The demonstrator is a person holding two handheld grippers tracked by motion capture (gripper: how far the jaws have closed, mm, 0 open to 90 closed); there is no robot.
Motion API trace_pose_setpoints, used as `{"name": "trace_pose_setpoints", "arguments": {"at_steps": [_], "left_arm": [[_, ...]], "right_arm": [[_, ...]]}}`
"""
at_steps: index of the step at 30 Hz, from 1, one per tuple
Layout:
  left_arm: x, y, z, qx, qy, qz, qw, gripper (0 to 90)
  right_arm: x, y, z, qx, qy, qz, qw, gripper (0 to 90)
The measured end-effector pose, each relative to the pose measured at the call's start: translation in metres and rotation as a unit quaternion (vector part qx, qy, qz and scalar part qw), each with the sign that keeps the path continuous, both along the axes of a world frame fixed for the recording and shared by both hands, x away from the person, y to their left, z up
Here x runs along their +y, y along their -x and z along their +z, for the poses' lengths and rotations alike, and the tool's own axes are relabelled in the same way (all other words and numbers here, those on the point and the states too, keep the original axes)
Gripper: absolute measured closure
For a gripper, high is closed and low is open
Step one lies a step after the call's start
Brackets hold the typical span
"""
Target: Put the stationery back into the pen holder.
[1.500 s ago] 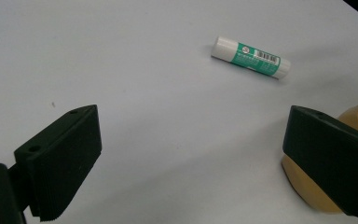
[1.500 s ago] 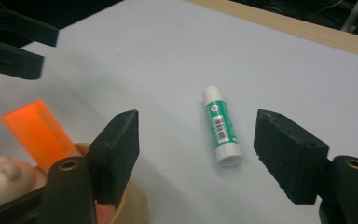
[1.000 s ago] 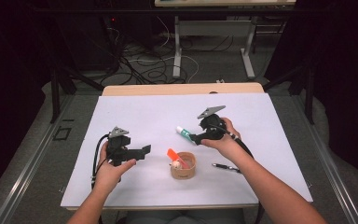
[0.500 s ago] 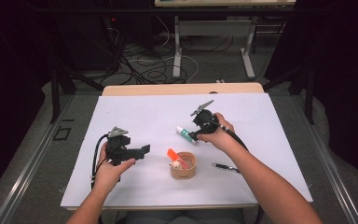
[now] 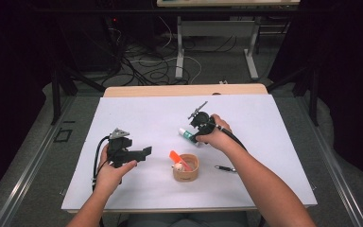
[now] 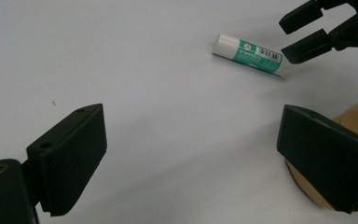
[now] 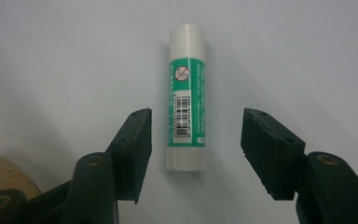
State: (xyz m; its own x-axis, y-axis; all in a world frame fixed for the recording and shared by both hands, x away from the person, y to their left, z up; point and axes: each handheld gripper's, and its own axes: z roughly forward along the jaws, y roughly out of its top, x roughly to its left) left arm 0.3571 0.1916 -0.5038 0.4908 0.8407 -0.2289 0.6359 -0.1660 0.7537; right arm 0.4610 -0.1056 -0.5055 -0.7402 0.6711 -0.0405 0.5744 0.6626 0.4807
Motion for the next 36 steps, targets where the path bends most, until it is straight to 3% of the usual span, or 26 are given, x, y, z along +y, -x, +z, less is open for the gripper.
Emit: {"name": "trace_pose_setpoints", "arguments": {"at_steps": [1,2,4,5,7,8,11,14,17,24,28,30,36], "left_arm": [[0.0,0.0,0.0,0.0,0.0,0.0,1.0,8.7],[0.0,0.0,0.0,0.0,0.0,0.0,1.0,8.7],[0.0,0.0,0.0,0.0,0.0,0.0,1.0,8.8],[0.0,0.0,-0.001,0.0,0.0,0.0,1.0,8.8],[0.001,-0.001,-0.001,0.001,0.0,0.001,1.0,8.9],[0.0,-0.001,-0.001,0.002,0.0,0.0,1.0,8.9],[0.0,-0.001,-0.002,0.002,-0.001,0.0,1.0,9.1],[0.0,-0.001,-0.002,0.003,-0.003,-0.001,1.0,9.3],[0.0,-0.001,-0.002,0.003,-0.003,-0.001,1.0,9.5],[0.0,-0.001,-0.003,0.005,0.0,0.001,1.0,9.8],[0.001,-0.002,-0.003,0.006,-0.002,0.0,1.0,9.9],[0.001,-0.002,-0.004,0.006,-0.001,-0.001,1.0,10.0],[0.001,-0.002,-0.004,0.006,-0.001,-0.001,1.0,10.1]], "right_arm": [[0.0,-0.002,-0.002,0.004,0.0,0.004,1.0,44.1],[0.002,-0.001,-0.003,0.013,0.0,-0.01,0.9999,46.6],[0.002,-0.004,-0.006,0.011,-0.001,-0.002,0.9999,48.4],[0.003,-0.003,-0.006,0.02,0.0,-0.016,0.9997,48.6],[0.003,-0.006,-0.009,0.019,0.002,0.0,0.9998,49.7],[0.005,-0.005,-0.01,0.028,0.001,-0.01,0.9995,50.1],[0.006,-0.009,-0.015,0.021,-0.001,0.004,0.9998,51.4],[0.008,-0.01,-0.017,0.028,0.015,0.007,0.9995,52.9],[0.01,-0.01,-0.02,0.041,0.011,-0.001,0.9991,54.6],[0.011,-0.016,-0.026,0.043,0.016,0.004,0.999,57.6],[0.012,-0.016,-0.026,0.064,0.019,-0.017,0.9976,58.6],[0.01,-0.019,-0.03,0.039,0.003,-0.001,0.9992,59.9],[0.011,-0.018,-0.027,0.056,0.011,-0.007,0.9984,65.4]]}}
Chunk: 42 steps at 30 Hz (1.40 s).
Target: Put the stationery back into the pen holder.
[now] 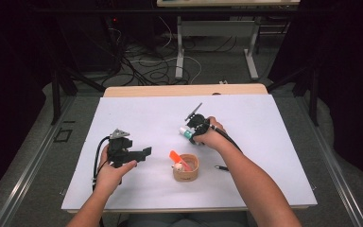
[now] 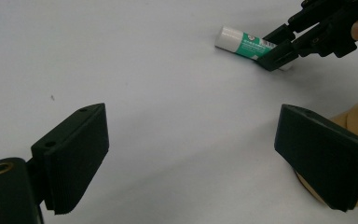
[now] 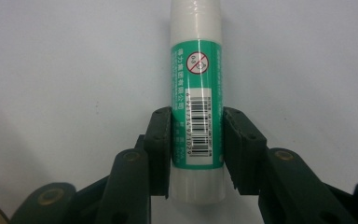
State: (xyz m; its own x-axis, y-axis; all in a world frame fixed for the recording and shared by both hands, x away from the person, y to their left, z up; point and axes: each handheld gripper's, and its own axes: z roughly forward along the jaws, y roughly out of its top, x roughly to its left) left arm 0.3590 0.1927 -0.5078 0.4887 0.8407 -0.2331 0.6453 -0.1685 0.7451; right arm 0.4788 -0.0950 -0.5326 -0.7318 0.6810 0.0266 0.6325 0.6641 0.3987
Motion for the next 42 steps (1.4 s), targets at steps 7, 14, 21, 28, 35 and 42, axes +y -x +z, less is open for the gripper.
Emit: {"name": "trace_pose_setpoints", "arguments": {"at_steps": [7,14,21,28,35,42], "left_arm": [[0.0,0.0,0.0,0.001,-0.001,0.0,1.0,10.3],[0.0,0.0,0.0,0.001,-0.002,0.0,1.0,10.8],[0.001,0.0,0.001,0.0,0.001,0.002,1.0,11.2],[0.002,0.0,0.002,-0.001,0.005,0.004,1.0,11.8],[0.002,0.001,0.002,-0.002,0.008,0.008,0.9999,12.4],[0.001,0.001,0.004,-0.002,0.016,0.006,0.9998,13.2]], "right_arm": [[0.0,0.0,-0.001,-0.009,0.001,0.003,1.0,65.6],[-0.002,0.0,0.001,-0.007,0.004,0.006,0.9999,65.7],[-0.007,0.0,0.008,-0.014,-0.009,0.006,0.9998,65.7],[-0.01,0.009,0.022,-0.037,-0.034,0.006,0.9987,65.7],[-0.011,0.02,0.039,-0.065,-0.061,0.009,0.996,65.7],[-0.016,0.034,0.054,-0.099,-0.09,0.009,0.9911,65.7]]}}
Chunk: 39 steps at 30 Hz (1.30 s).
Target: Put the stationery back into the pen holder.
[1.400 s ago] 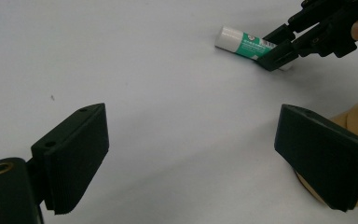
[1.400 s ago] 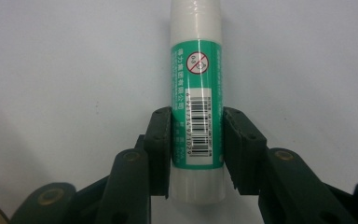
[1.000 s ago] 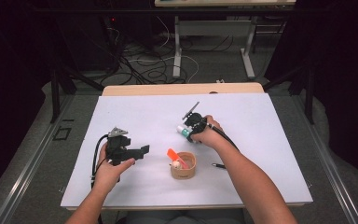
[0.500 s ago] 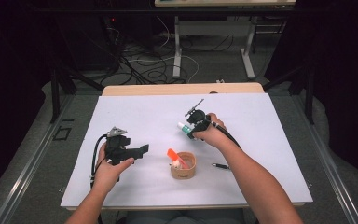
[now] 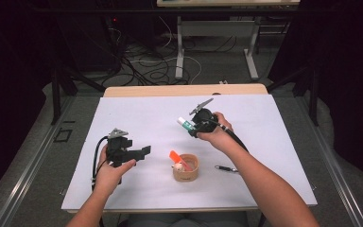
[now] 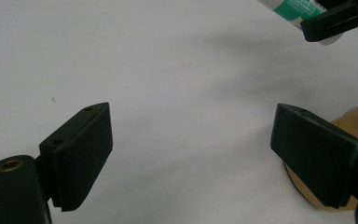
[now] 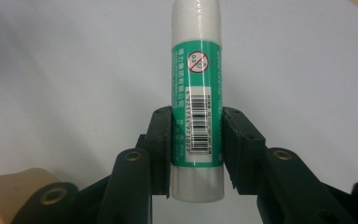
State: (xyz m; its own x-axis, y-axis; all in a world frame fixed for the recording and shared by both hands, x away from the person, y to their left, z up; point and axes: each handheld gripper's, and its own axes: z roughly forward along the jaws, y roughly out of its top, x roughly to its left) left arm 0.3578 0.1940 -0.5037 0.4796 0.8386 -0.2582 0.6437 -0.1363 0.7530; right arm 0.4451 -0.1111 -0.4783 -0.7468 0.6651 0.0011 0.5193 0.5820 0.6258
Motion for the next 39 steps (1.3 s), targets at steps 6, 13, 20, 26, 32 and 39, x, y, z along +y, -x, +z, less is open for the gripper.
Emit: {"name": "trace_pose_setpoints", "arguments": {"at_steps": [6,13,20,26,32,39], "left_arm": [[-0.003,0.002,0.005,-0.001,0.014,-0.003,0.9999,15.3],[-0.005,0.006,0.019,-0.01,0.044,-0.013,0.9989,16.9],[-0.013,0.012,0.033,-0.013,0.064,-0.028,0.9975,22.2],[-0.023,0.011,0.044,-0.008,0.075,-0.039,0.9964,24.6],[-0.032,0.008,0.053,0.006,0.091,-0.052,0.9945,26.7],[-0.047,0.004,0.063,0.046,0.115,-0.063,0.9903,31.4]], "right_arm": [[-0.009,0.014,0.003,-0.024,-0.023,-0.008,0.9994,65.7],[-0.018,0.031,0.006,-0.039,-0.054,0.001,0.9978,65.7],[-0.026,0.051,0.012,-0.059,-0.09,0.004,0.9942,65.7],[-0.028,0.067,0.012,-0.087,-0.126,0.001,0.9883,65.7],[-0.029,0.084,0.011,-0.102,-0.145,0.01,0.9841,65.7],[-0.029,0.098,0.008,-0.112,-0.169,0.011,0.9792,65.7]]}}
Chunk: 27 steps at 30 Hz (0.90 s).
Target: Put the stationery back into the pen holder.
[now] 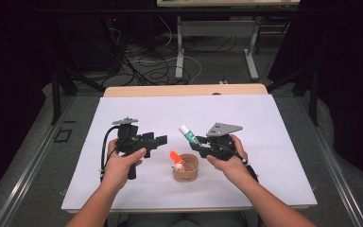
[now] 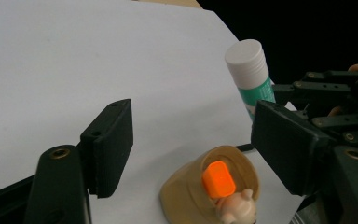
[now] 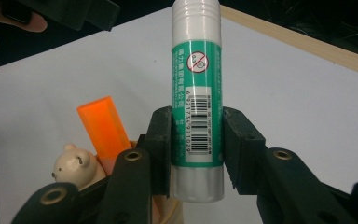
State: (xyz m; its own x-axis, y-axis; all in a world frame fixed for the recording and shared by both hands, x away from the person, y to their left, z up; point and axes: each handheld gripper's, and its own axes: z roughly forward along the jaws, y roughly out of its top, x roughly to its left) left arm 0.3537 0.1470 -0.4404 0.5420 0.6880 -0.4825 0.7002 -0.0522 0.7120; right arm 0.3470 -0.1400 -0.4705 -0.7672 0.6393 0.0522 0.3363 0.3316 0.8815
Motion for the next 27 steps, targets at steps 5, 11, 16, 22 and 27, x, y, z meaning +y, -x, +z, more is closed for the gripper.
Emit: {"name": "trace_pose_setpoints", "arguments": {"at_steps": [5,11,16,22,27], "left_arm": [[-0.012,-0.007,0.008,0.026,0.023,-0.006,0.9994,37.1],[-0.031,-0.017,0.014,0.042,0.047,-0.025,0.9977,40.4],[-0.045,-0.023,0.013,0.053,0.052,-0.029,0.9968,40.4],[-0.058,-0.025,0.012,0.063,0.061,-0.034,0.9956,40.4],[-0.064,-0.028,0.012,0.072,0.069,-0.042,0.9941,44.9]], "right_arm": [[-0.002,0.002,-0.001,-0.007,-0.018,0.0,0.9998,65.7],[-0.004,0.003,0.0,-0.006,-0.036,0.003,0.9993,65.7],[-0.008,0.006,0.0,-0.009,-0.049,0.0,0.9988,65.7],[-0.008,0.009,0.002,-0.011,-0.056,0.006,0.9983,65.7],[-0.006,0.011,0.002,-0.009,-0.062,0.01,0.998,65.7]]}}
